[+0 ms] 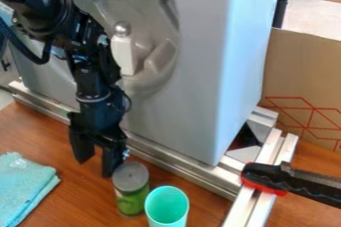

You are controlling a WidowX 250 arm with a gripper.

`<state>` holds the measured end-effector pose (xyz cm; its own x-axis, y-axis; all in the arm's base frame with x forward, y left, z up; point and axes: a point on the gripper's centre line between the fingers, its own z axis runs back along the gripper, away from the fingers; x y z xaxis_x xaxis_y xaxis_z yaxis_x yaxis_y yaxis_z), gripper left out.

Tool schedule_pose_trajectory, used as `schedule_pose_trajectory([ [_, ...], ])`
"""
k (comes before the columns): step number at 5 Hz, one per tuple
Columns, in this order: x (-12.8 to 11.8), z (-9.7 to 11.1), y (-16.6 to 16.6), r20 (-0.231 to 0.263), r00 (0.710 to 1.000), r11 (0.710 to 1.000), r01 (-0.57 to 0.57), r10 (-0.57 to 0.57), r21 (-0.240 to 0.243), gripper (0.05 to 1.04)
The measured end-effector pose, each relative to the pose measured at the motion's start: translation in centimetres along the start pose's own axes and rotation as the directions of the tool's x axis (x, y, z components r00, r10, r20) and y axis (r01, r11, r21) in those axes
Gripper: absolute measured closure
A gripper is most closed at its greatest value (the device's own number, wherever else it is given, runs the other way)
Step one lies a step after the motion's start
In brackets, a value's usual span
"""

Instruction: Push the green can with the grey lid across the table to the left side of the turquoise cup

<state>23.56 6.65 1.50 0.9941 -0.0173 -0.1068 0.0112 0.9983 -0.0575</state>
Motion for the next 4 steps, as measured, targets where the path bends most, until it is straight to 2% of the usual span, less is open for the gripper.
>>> schedule_pose_trajectory([
  [1,-0.9,-0.1,-0.9,0.019,0.999,0.999,-0.044,0.045,-0.032,0.083],
  [2,-1.2,1.0,0.6,0.037,0.991,0.991,-0.127,0.125,0.037,0.083],
  [3,-2.0,3.3,3.8,0.083,0.972,0.965,-0.229,0.219,0.131,0.083],
  [4,-3.0,5.5,4.3,0.097,0.979,0.963,-0.196,0.181,0.185,0.083],
])
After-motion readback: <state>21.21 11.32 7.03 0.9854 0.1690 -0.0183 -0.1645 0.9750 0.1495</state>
